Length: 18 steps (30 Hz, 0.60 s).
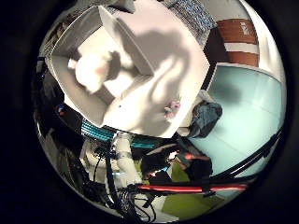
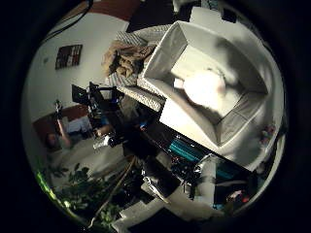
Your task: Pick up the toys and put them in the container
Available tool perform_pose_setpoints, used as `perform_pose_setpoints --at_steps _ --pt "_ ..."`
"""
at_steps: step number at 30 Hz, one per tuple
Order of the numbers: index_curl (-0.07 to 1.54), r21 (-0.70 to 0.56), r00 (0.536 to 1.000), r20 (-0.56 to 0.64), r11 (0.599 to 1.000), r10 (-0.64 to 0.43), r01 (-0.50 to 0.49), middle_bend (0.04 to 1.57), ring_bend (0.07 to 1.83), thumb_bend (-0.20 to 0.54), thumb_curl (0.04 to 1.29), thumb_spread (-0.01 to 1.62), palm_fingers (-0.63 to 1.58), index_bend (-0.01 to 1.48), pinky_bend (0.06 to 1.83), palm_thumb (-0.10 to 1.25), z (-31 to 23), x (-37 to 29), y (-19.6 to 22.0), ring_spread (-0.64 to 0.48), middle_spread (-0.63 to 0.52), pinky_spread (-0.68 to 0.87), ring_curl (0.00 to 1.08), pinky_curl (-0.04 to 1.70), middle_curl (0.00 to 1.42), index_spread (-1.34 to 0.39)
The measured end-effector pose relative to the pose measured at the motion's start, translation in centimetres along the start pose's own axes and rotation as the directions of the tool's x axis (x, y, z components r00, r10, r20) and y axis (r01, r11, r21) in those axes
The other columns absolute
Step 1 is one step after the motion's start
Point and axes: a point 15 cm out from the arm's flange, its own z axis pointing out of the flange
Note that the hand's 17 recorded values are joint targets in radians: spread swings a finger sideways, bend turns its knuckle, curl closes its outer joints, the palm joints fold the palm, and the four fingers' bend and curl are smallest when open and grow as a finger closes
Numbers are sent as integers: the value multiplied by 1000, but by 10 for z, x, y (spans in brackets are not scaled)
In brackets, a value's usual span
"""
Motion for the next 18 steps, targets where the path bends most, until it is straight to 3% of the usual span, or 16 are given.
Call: perform_pose_setpoints --at_steps 8,11,18 --pt "284 71 995 -3 993 99 -98 203 439 -19 290 1104 79 159 555 437 -31 44 16 176 26 465 284 414 375 -422" --pt "276 99 987 1 983 158 -157 211 426 -19 288 1118 99 152 544 456 -43 70 24 177 26 464 272 387 365 -326" --pt "259 105 922 21 916 387 -387 202 426 -20 286 1150 97 150 576 482 -48 167 59 178 94 481 262 357 346 -188"
